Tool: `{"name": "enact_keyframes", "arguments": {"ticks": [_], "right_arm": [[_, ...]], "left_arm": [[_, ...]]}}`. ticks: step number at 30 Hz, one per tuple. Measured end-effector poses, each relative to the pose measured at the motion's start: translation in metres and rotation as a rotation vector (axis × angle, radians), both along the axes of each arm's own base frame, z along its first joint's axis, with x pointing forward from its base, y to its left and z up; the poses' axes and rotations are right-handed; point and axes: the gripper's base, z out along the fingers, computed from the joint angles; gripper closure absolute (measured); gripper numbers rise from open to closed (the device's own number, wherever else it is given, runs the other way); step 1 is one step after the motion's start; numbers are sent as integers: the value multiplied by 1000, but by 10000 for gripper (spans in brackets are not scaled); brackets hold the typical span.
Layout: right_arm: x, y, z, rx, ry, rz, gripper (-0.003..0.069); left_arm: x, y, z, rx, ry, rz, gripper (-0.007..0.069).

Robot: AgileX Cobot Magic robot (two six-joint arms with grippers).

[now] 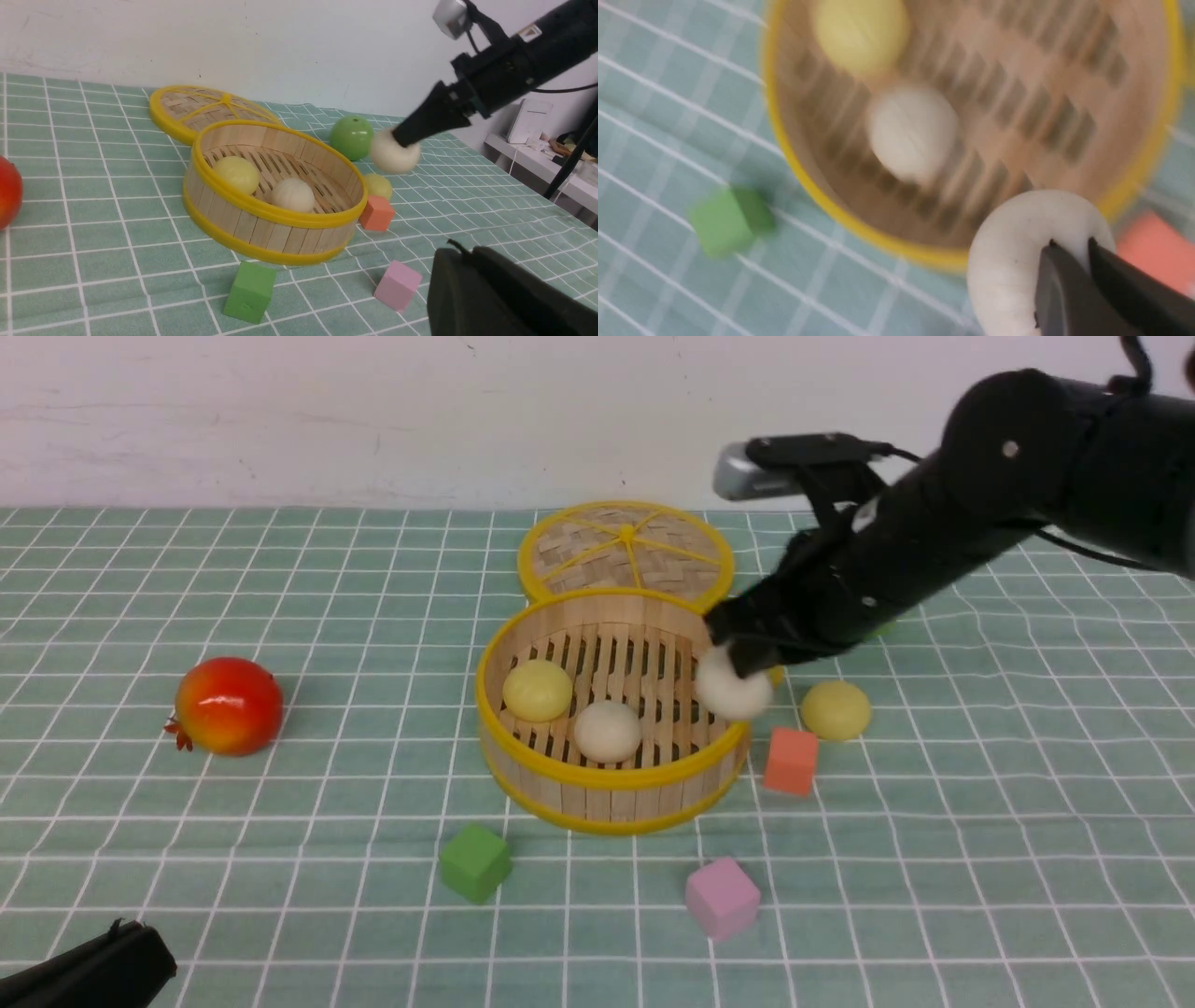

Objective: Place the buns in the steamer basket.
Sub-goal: Use the right arm to put the steamed stuffed bun into the steamer

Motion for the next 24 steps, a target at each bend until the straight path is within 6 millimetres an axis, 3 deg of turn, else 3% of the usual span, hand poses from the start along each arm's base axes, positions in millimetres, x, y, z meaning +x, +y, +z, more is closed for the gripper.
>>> {"name": "enact_keyframes", "arguments": {"ticks": [8, 12, 19, 24], "right_arm": [[44, 19, -54, 1, 46, 5, 634], [52, 21, -67, -9, 32, -6, 595], [58, 18, -73, -63, -17, -3, 338], [56, 18, -68, -66, -17, 4, 209]], "left_arm": [[0, 0, 0, 0, 0, 0, 600], [0, 0, 0, 0, 0, 0, 596], [0, 0, 0, 0, 0, 0, 588], [0, 0, 0, 0, 0, 0, 585]]}}
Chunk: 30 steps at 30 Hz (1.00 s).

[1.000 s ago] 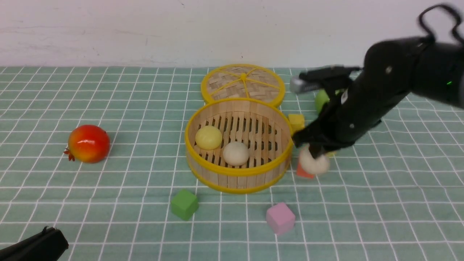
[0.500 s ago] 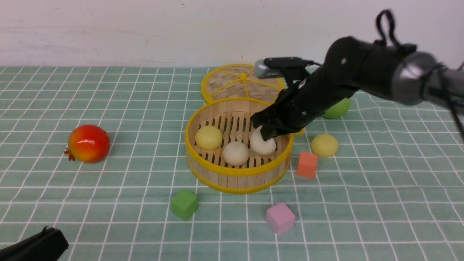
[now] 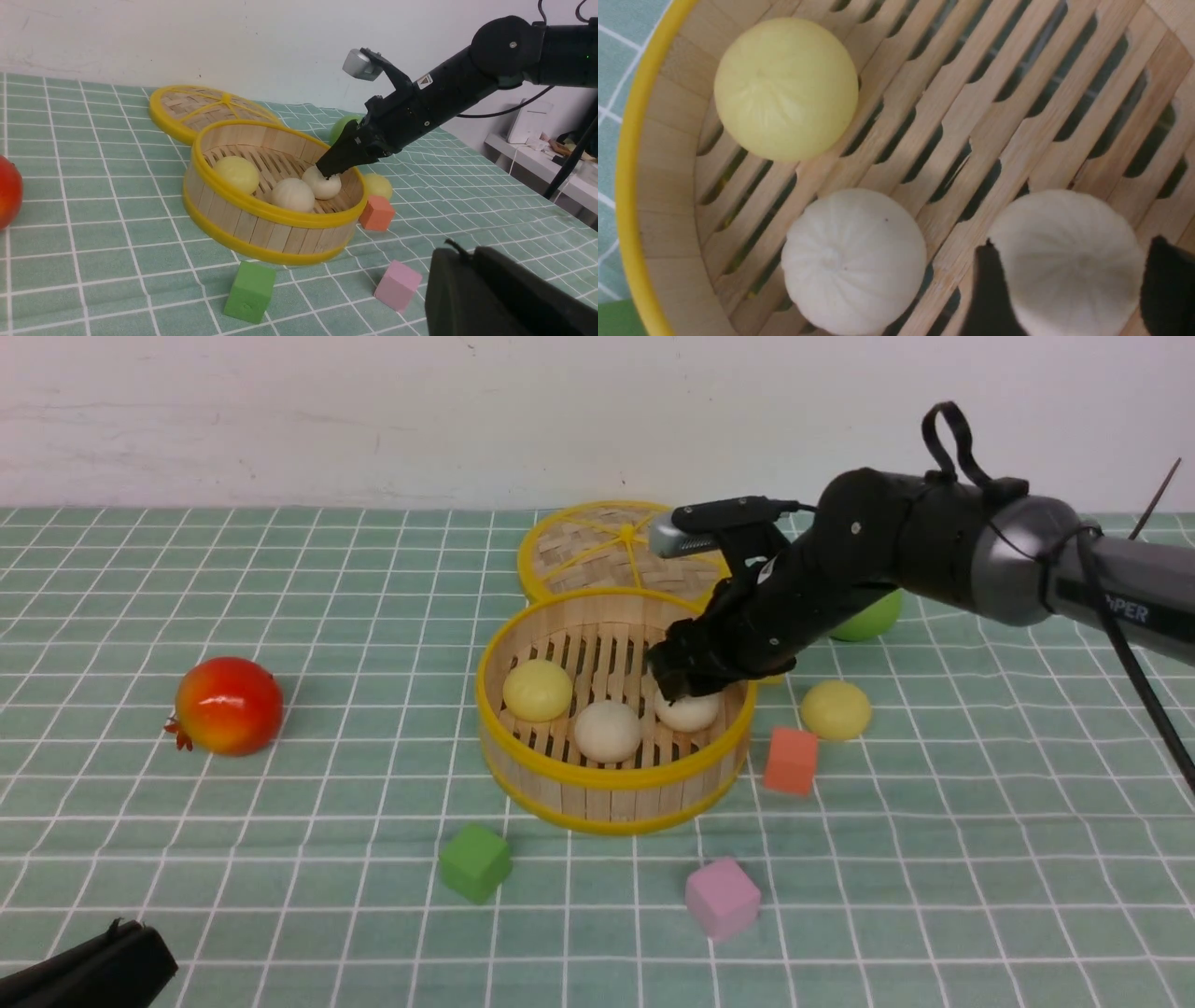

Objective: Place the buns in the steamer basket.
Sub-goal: Use the right arm to put the steamed stuffed bun into the steamer, then use the right arm to grab a steamed stuffed bun

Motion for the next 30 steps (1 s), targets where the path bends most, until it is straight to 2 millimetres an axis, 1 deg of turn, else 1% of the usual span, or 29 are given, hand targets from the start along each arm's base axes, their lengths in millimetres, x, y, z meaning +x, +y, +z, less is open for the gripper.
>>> {"name": "enact_keyframes", "arguments": {"ticks": [1, 3, 5, 6, 8, 9, 11, 13, 14, 15, 16, 17, 19, 22, 23, 24, 27, 30], "right_arm": [[-3, -1, 8, 2, 0, 7, 195], [-7, -2, 22, 4, -6, 17, 188], [-15, -7, 46, -11, -30, 36, 195], [-21, -13, 62, -33, -41, 46, 211], [-27, -25, 79, -72, -49, 45, 233], [-30, -35, 87, -104, -47, 25, 256], [-31, -54, 89, -156, -2, -24, 293], [-28, -74, 82, -211, 63, -93, 328], [-23, -87, 72, -232, 113, -141, 350], [-19, -94, 65, -239, 135, -162, 362], [-17, -95, 62, -241, 143, -165, 364], [-11, -100, 51, -239, 164, -183, 374], [0, -103, 32, -216, 169, -202, 381], [13, -101, 10, -190, 153, -216, 384], [14, -101, 10, -189, 147, -217, 384], [19, -100, 1, -182, 138, -222, 383], [26, -98, -11, -167, 119, -231, 383], [28, -96, -14, -145, 111, -239, 383]], "left_arm": [[0, 0, 0, 0, 0, 0, 586], [0, 0, 0, 0, 0, 0, 586], [0, 0, 0, 0, 0, 0, 584], [0, 0, 0, 0, 0, 0, 582], [0, 0, 0, 0, 0, 0, 578], [0, 0, 0, 0, 0, 0, 576], [0, 0, 0, 0, 0, 0, 575], [0, 0, 0, 0, 0, 0, 573], [0, 0, 0, 0, 0, 0, 570], [0, 0, 0, 0, 0, 0, 568], [0, 0, 0, 0, 0, 0, 568], [0, 0, 0, 0, 0, 0, 567], [0, 0, 0, 0, 0, 0, 567], [0, 0, 0, 0, 0, 0, 567], [0, 0, 0, 0, 0, 0, 567], [0, 0, 0, 0, 0, 0, 567], [0, 0, 0, 0, 0, 0, 564], [0, 0, 0, 0, 0, 0, 561]]}}
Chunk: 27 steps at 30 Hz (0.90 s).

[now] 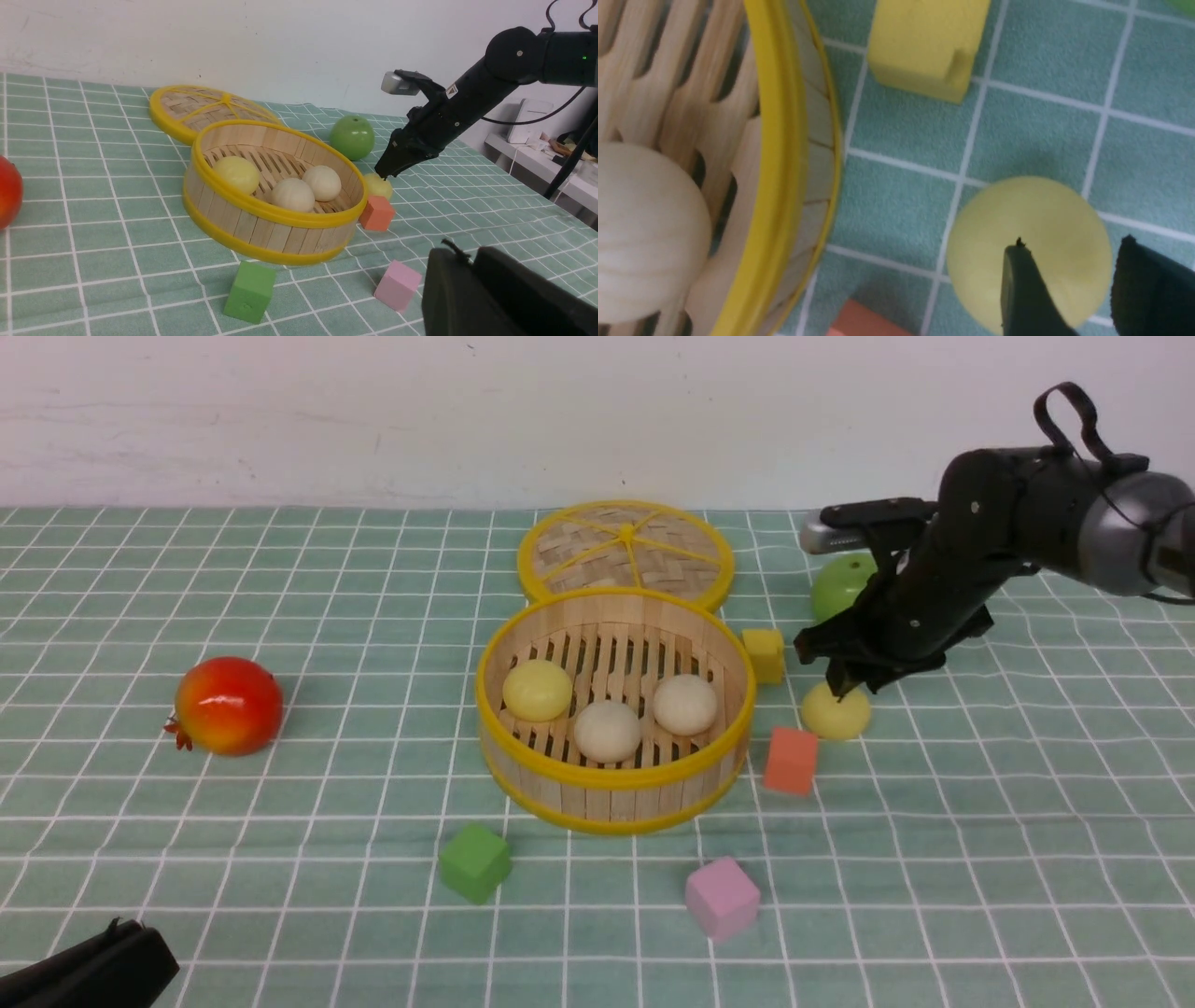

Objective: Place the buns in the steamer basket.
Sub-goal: Use the right arm to grab a steamed stuffed bun

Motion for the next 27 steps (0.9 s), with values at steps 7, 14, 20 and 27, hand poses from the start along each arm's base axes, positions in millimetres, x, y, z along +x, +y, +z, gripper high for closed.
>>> {"name": "enact_keyframes", "arguments": {"ticks": [7, 14, 20, 27], "right_arm": [[1, 2, -3, 21, 1, -8, 383], [5, 3, -16, 34, 6, -9, 383], [6, 4, -16, 31, -4, -2, 407], [9, 4, -25, 20, 2, 12, 521]], "left_arm": [[0, 0, 0, 0, 0, 0, 554], [0, 0, 0, 0, 0, 0, 549], [0, 0, 0, 0, 0, 0, 545], [0, 0, 0, 0, 0, 0, 533]]}}
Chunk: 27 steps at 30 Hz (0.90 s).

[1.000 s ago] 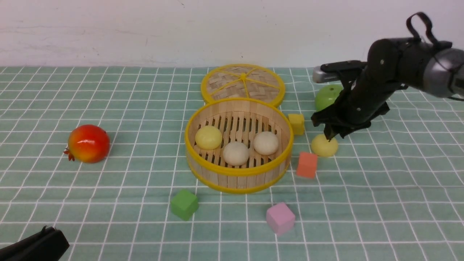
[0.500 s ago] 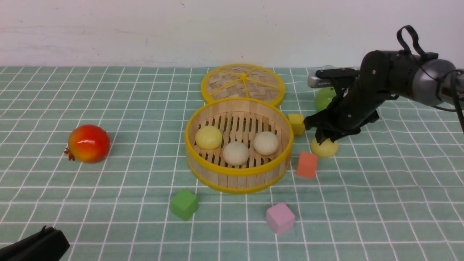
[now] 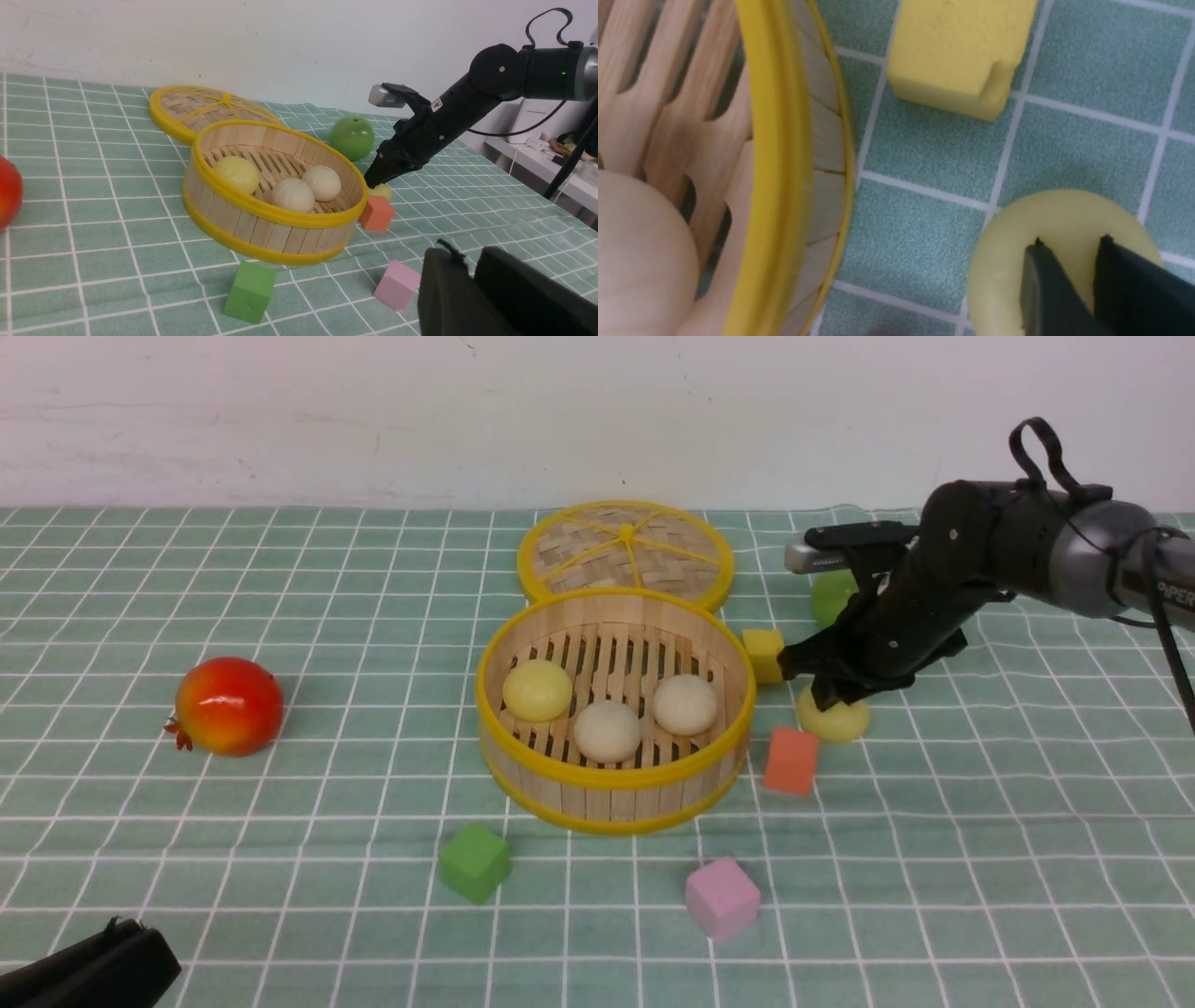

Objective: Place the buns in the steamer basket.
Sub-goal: Use the right arm to grab a steamed stuffed bun, then use the right arm to put the steamed stuffed bun into the steamer

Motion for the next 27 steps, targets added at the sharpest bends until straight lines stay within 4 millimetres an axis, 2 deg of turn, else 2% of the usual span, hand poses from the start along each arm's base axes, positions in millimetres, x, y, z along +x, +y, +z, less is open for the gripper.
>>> {"name": "enact_keyframes", "arguments": {"ticks": [1, 3, 4, 6, 9, 12, 13, 14, 15, 16, 17, 19, 21, 24, 25, 27], "right_arm": [[0, 0, 0, 0, 0, 0, 521], [0, 0, 1, -1, -3, 2, 571], [0, 0, 2, -1, -6, 4, 622], [0, 0, 6, -2, -14, 6, 655], [-4, -1, 20, -4, -27, 11, 659], [-13, 2, 51, 8, -73, 31, 659], [-13, 3, 51, 8, -72, 34, 659], [-21, 12, 75, 36, -122, 70, 659], [-22, 13, 77, 37, -127, 73, 659], [-31, 31, 96, 91, -180, 127, 659], [-33, 37, 100, 114, -196, 140, 659], [-40, 65, 109, 181, -255, 209, 659], [-41, 87, 106, 221, -295, 248, 659], [-36, 108, 90, 243, -348, 263, 659], [-35, 110, 88, 242, -351, 263, 659], [-27, 121, 65, 230, -374, 256, 654]], "left_arm": [[0, 0, 0, 0, 0, 0, 533], [0, 0, 0, 0, 0, 0, 533], [0, 0, 0, 0, 0, 0, 533], [0, 0, 0, 0, 0, 0, 533], [0, 0, 0, 0, 0, 0, 529], [0, 0, 0, 0, 0, 0, 523], [0, 0, 0, 0, 0, 0, 523], [0, 0, 0, 0, 0, 0, 522], [0, 0, 0, 0, 0, 0, 522], [0, 0, 0, 0, 0, 0, 520], [0, 0, 0, 0, 0, 0, 519], [0, 0, 0, 0, 0, 0, 516], [0, 0, 0, 0, 0, 0, 514], [0, 0, 0, 0, 0, 0, 512], [0, 0, 0, 0, 0, 0, 512], [0, 0, 0, 0, 0, 0, 512]]}}
